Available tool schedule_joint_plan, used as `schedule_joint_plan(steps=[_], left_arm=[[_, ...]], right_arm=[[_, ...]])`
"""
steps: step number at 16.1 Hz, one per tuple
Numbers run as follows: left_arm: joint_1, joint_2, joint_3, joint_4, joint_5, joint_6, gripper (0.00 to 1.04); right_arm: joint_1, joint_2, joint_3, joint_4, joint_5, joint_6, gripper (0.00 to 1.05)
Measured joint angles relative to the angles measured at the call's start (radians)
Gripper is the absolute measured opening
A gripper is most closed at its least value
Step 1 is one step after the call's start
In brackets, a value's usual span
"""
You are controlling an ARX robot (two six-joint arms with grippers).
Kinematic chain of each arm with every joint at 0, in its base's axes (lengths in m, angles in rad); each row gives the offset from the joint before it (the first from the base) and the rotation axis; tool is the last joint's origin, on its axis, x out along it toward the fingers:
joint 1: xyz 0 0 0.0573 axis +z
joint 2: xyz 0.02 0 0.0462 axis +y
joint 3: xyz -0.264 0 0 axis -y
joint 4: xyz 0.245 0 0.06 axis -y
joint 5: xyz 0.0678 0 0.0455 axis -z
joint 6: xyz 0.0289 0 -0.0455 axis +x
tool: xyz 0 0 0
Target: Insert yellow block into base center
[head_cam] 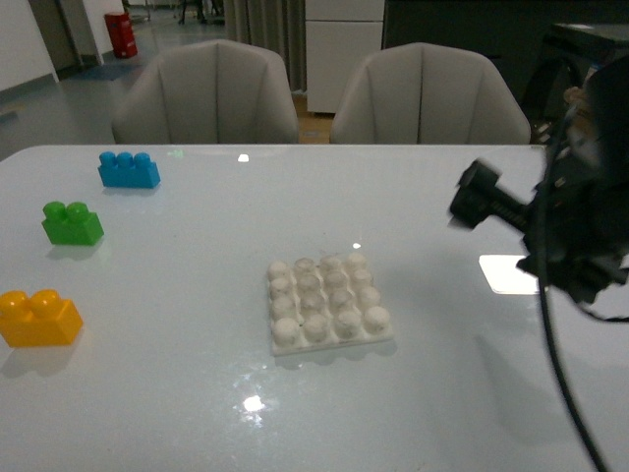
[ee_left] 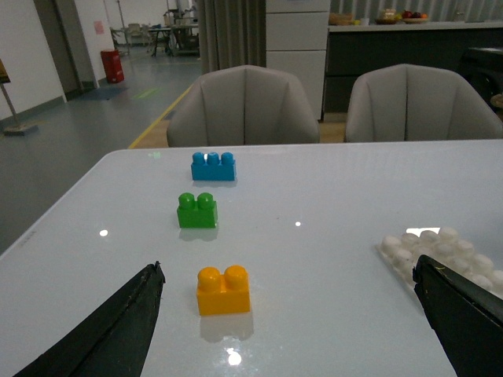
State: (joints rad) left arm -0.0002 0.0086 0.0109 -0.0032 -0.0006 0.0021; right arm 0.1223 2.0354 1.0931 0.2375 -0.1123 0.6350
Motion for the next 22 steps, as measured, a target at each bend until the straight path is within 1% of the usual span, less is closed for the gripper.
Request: schedule_joint_plan(steps=[1,3,5,6,7,8,9,10,11,13,14,20,21,22], left_arm=[[0.0,0.0,0.0,0.0,0.0,0.0,0.98],[0.0,0.0,0.0,0.0,0.0,0.0,0.98],[0.0,0.0,0.0,0.0,0.0,0.0,0.98],[0.0,0.0,0.0,0.0,0.0,0.0,0.98],[0.0,0.0,0.0,0.0,0.0,0.0,0.98],[0.0,0.0,0.0,0.0,0.0,0.0,0.98],[0.0,0.0,0.0,0.0,0.0,0.0,0.98],[0.0,0.0,0.0,0.0,0.0,0.0,0.98],[0.0,0.0,0.0,0.0,0.0,0.0,0.98],[0.0,0.0,0.0,0.0,0.0,0.0,0.98],[0.0,0.0,0.0,0.0,0.0,0.0,0.98],[0.0,0.0,0.0,0.0,0.0,0.0,0.98],[0.0,0.0,0.0,0.0,0.0,0.0,0.98],[0.0,0.0,0.0,0.0,0.0,0.0,0.98]], right_arm=[[-0.04,-0.081,-0.038,0.034,0.005,-0.007,0.98],[-0.091,-0.259,-0.145,0.106,0.05,-0.067,0.98],[-0.103,-0.457,-0.271,0.159,0.1,-0.146,0.98],[-0.109,-0.554,-0.358,0.313,0.108,-0.226,0.93],[-0.117,-0.692,-0.478,0.451,0.11,-0.369,0.8],[-0.117,-0.858,-0.597,0.427,0.11,-0.488,0.67],[-0.117,-0.99,-0.698,0.373,0.11,-0.554,0.56],[-0.117,-1.138,-0.816,0.322,0.11,-0.593,0.42],[-0.117,-1.234,-0.891,0.333,0.111,-0.607,0.31],[-0.117,-1.357,-0.978,0.329,0.111,-0.621,0.07],[-0.117,-1.379,-0.99,0.309,0.111,-0.628,0.02],[-0.117,-1.574,-1.053,0.177,0.112,-0.628,0.02],[-0.117,-1.586,-1.081,0.225,0.112,-0.628,0.02],[-0.117,-1.609,-1.085,0.172,0.112,-0.628,0.02]])
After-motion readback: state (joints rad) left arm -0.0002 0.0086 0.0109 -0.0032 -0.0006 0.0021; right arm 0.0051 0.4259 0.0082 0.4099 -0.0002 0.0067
